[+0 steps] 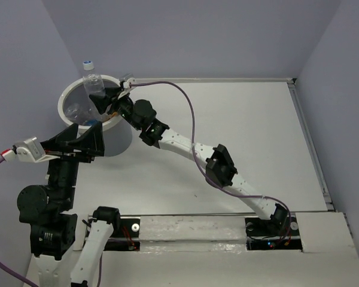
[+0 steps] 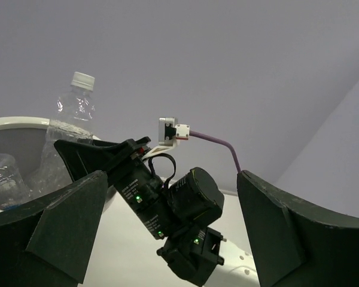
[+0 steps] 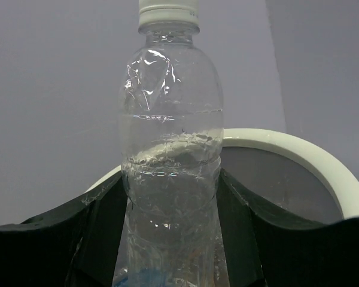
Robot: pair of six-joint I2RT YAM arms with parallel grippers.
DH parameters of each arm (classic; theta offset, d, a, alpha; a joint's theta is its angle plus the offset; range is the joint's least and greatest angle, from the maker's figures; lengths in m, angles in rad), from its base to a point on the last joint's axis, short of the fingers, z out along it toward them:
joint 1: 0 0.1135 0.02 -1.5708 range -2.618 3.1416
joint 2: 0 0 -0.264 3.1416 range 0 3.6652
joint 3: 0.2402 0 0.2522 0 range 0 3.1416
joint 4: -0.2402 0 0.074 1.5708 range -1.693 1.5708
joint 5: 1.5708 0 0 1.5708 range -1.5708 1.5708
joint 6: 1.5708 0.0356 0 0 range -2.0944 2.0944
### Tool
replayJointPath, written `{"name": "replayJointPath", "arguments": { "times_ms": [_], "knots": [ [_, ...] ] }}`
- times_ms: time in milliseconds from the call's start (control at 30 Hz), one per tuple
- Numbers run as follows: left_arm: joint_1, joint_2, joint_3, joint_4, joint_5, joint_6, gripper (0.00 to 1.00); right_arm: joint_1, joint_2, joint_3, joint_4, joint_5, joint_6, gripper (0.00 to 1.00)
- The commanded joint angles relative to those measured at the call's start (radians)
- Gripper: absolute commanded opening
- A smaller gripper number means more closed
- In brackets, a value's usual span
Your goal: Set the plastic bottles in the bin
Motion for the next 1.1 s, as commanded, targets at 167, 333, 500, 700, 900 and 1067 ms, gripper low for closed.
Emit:
{"name": "replayJointPath", "arguments": {
  "times_ms": [167,333,500,700,900,1067],
  "knots": [
    [-0.006,0.036,0.090,-0.011,-0.053,0.031,0.99,0.045,-0.167,-0.130,0.059,-0.015,-0.063,0.87],
    [-0.006,0.035,0.122,-0.038,-0.086,0.042,0.99,0.045,-0.325,-0.352,0.125,0.008,-0.075,0.89],
    [-0.006,0.030,0.131,-0.080,-0.105,0.043,0.99,0.054,-0.457,-0.514,0.181,0.003,-0.076,0.89],
    [-0.006,0.047,0.160,-0.113,-0.070,0.022,0.99,0.054,-0.652,-0.647,0.124,-0.098,-0.052,0.90],
    [-0.006,0.030,0.174,-0.140,-0.021,0.004,0.99,0.054,-1.009,-1.087,0.133,-0.031,-0.073,1.00],
    [-0.006,-0.025,0.092,-0.127,0.113,-0.044,0.99,0.054,-1.492,-1.642,0.087,0.083,-0.008,1.00]
  ]
}}
